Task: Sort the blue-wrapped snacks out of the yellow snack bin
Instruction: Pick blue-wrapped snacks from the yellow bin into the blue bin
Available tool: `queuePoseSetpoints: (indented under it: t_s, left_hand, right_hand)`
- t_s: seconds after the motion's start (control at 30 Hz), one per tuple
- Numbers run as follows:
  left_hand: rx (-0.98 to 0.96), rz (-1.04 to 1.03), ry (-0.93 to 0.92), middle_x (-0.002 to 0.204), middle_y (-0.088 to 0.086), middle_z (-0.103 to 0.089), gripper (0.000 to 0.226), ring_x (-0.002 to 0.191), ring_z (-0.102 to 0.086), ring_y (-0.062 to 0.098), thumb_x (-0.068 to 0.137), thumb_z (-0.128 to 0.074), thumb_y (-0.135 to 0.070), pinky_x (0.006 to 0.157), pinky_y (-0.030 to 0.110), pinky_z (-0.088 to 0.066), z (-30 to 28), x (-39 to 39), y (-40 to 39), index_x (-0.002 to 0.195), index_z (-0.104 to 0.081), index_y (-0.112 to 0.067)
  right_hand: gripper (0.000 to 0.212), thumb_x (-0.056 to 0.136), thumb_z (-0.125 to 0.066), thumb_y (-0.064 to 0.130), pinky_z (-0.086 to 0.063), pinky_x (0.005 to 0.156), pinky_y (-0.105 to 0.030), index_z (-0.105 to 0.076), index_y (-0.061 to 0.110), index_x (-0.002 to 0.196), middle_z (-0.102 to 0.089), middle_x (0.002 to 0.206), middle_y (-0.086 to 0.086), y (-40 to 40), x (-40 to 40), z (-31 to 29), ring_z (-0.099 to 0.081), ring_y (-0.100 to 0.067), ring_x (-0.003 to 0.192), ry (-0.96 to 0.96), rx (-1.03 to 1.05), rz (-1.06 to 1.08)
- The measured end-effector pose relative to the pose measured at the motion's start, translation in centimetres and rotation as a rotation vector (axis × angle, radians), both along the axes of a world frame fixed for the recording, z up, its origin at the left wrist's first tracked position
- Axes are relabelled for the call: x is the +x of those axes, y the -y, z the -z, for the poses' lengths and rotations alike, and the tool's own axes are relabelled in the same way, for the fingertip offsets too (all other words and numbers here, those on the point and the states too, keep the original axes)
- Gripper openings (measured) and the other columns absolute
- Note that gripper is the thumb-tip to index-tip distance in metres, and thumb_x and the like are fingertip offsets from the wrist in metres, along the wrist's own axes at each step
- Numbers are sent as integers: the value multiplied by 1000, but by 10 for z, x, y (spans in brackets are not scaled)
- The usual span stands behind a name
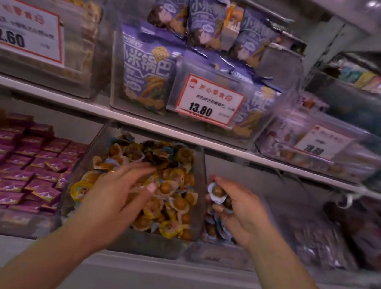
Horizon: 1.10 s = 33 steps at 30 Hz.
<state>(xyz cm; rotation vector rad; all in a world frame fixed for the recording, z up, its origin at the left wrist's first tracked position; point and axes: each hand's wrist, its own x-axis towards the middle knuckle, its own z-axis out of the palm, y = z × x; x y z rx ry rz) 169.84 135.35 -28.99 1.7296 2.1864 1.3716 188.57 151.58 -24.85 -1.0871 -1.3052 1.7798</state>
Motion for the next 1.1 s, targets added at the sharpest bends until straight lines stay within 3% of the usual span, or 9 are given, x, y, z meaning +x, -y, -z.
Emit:
queuePoseSetpoints:
  t_s: [0.1, 0.17, 0.23, 0.33, 0.4, 0.5, 0.6, 0.8, 1.1]
  left_hand:
    - [-51, -42, -100, 122, -17, -59, 43, 111, -61, 14, 94, -39, -49, 89, 35, -50, 0, -8, 1, 123, -64, -30]
    - [-86, -65, -164, 120, -11, -64, 42, 110, -62, 20, 93, -39, -46, 93, 45, -49, 2, -11, 1, 121, -65, -28]
    - [-111, -90, -241, 118, -8, -66, 43, 111, -63, 23, 93, -38, -45, 101, 54, -44, 6, -15, 1, 119, -66, -27]
    - [-138, -138, -362, 118, -4, -68, 41, 116, -62, 25, 92, -39, -40, 110, 58, -33, 10, -27, 3, 117, -68, -25]
    - [-152, -193, -366, 120, -3, -67, 41, 121, -60, 26, 90, -40, -38, 113, 58, -29, 9, -36, 6, 116, -68, -24]
    - [-176, -263, -348, 125, -1, -64, 41, 129, -52, 29, 86, -45, -34, 111, 59, -30, 3, -45, 13, 120, -66, -25]
    - [-179, -311, -265, 135, 5, -56, 44, 136, -43, 32, 82, -50, -26, 110, 55, -36, 1, -52, 21, 124, -62, -22]
    - [-120, -297, -13, 148, -2, -39, 51, 126, -50, 23, 89, -56, -13, 100, 39, -46, 9, -63, 22, 139, -47, -20]
    - [-32, -225, 65, 146, -9, -39, 55, 120, -49, 11, 91, -53, -12, 93, 22, -41, 9, -70, 24, 143, -41, -26]
  right_hand:
    - [14, 95, -61, 13, -44, 38, -25, -66, 1, 94, -64, 70, -17, -52, 7, 13, -59, -21, 50, 91, -51, 148]
    - [22, 99, -57, 23, -52, 52, -34, -60, 4, 89, -64, 71, -16, -84, 6, 19, -61, -27, 62, 69, -129, 222]
    - [26, 100, -53, 35, -51, 72, -41, -57, 9, 100, -68, 90, -17, -110, 7, 26, -63, -32, 81, 117, -158, 221]
    - [34, 100, -52, 32, -47, 98, -39, -62, 8, 123, -64, 125, -20, -122, 11, 38, -60, -33, 112, 530, 152, 159]
    - [24, 98, -53, 21, -47, 92, -30, -70, 10, 110, -68, 122, -17, -108, 7, 41, -61, -28, 108, 676, 447, 146]
    - [20, 93, -55, 10, -45, 82, -22, -73, 18, 97, -73, 105, -5, -72, -14, 36, -65, -21, 101, 576, 800, 128]
    - [23, 88, -52, 29, -47, 75, -27, -71, 25, 101, -73, 95, -5, -36, -55, 21, -64, -19, 90, 563, 1076, -46]
    - [48, 93, -56, 44, -37, 93, -21, -47, 34, 139, -54, 142, -3, -17, -164, 24, -54, -20, 123, 769, 1145, -507]
    - [51, 86, -67, 38, -47, 99, -35, -57, 18, 131, -61, 131, -13, -36, -265, 34, -58, -28, 120, 854, 1110, -705]
